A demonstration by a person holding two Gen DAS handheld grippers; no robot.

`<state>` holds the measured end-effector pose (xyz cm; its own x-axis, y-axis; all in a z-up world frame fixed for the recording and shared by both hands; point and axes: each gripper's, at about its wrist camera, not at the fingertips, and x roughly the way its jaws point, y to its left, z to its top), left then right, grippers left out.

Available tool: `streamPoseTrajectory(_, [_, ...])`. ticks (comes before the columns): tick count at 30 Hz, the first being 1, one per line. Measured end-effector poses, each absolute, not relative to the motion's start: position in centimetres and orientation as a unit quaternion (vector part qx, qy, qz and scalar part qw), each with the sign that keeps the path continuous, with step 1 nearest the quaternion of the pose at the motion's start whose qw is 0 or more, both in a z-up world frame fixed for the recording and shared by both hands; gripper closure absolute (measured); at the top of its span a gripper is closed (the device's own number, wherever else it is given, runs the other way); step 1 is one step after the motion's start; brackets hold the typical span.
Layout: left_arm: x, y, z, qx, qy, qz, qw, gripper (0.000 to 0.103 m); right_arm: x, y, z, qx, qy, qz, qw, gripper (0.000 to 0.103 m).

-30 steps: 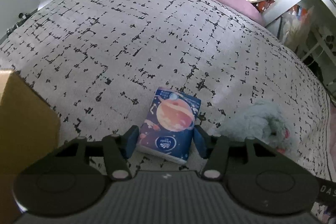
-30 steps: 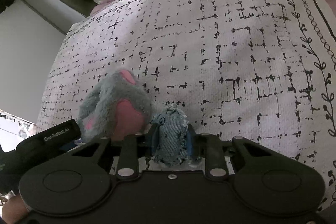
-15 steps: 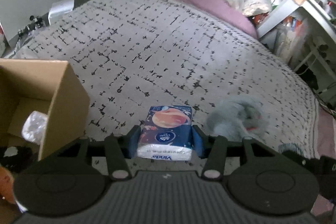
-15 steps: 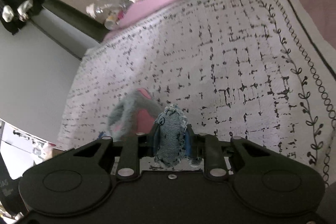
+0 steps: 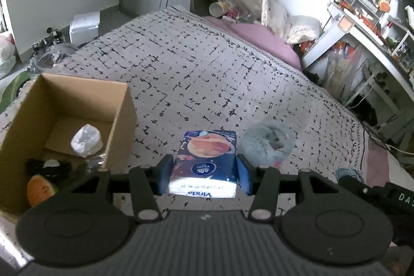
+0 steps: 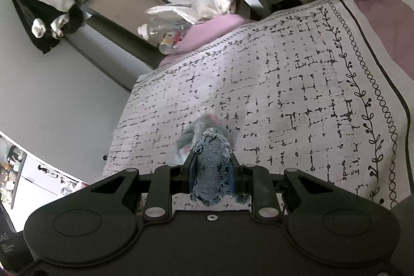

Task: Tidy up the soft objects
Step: 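Lift the tissue pack with the left gripper and carry it over the box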

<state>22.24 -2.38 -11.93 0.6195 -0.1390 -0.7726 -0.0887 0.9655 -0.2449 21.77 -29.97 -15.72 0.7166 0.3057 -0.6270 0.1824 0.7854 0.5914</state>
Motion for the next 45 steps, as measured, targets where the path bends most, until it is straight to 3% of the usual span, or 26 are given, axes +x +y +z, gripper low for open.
streamPoseTrajectory(45, [16.7, 9.5, -5.9, -0.175, 0.374, 0.050, 0.909, 0.052, 19.2, -20.3, -8.3, 0.263, 0.288, 0.129, 0.912, 0.079])
